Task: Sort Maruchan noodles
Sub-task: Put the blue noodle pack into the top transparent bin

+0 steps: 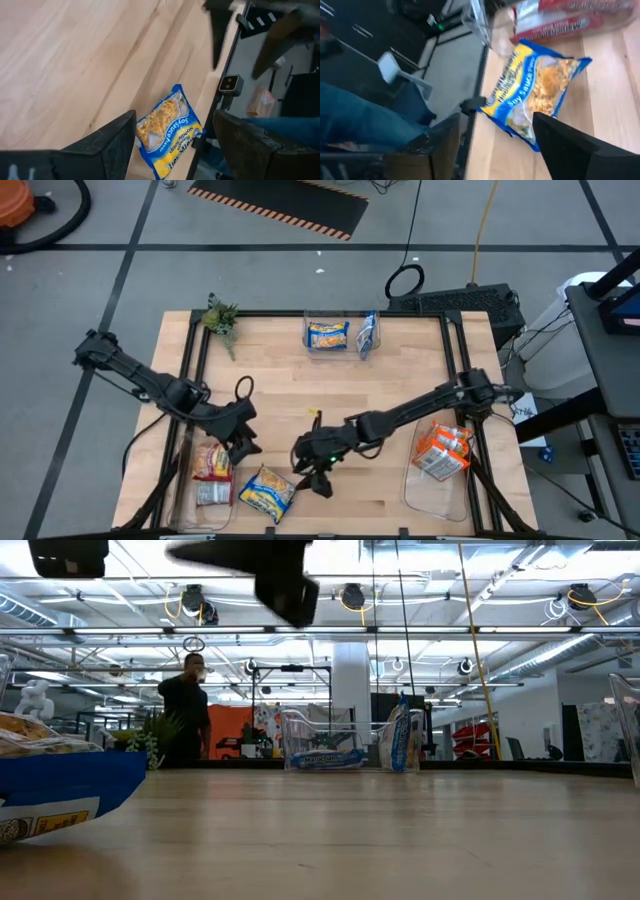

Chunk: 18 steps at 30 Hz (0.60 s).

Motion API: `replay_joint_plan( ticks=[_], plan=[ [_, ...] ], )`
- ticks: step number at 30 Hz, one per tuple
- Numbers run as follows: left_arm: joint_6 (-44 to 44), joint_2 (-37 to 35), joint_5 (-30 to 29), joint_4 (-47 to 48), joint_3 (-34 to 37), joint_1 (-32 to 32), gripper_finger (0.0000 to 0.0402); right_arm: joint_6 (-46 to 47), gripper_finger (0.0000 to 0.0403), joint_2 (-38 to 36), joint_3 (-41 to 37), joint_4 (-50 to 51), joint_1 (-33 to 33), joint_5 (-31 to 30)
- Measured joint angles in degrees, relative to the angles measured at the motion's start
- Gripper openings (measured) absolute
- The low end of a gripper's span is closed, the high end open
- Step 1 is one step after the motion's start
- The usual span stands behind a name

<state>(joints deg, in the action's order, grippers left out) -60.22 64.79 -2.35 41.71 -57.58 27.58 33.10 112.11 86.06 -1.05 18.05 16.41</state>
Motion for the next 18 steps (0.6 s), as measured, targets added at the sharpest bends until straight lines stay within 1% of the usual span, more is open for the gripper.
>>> replay_joint_plan(
  ticks=[3, 5, 8, 11, 15, 18],
  plan=[
    [-0.52, 0.04, -2.38, -0.02, 0.00, 1.30, 0.0271, -1.81, 0.0251, 2.94, 0.64, -0.45, 0.05, 0.34],
    [-1.39, 0.26, -3.24, -0.02, 0.00, 1.91, 0.0271, -2.58, 0.0255, 4.36, 0.64, -0.37, 0.47, 0.36],
    [-3.88, 0.44, -3.90, -0.01, 0.00, 3.12, 0.0271, -3.45, 0.0253, 6.01, 0.64, -0.20, 1.55, 0.38],
    [-6.61, 0.44, -5.28, -0.02, 0.00, 4.35, 0.0271, -6.44, 0.0246, 7.03, 0.65, -0.88, 3.01, 0.13],
    [-8.56, 0.44, -9.53, 0.00, 0.00, 5.56, 0.0271, -9.37, 0.0239, 9.57, 0.70, -1.58, 4.58, -2.91],
    [-9.25, 0.44, -10.95, 0.00, 0.00, 6.01, 0.0271, -11.40, 0.0239, 11.63, 0.68, -2.16, 5.00, -5.85]
  ],
)
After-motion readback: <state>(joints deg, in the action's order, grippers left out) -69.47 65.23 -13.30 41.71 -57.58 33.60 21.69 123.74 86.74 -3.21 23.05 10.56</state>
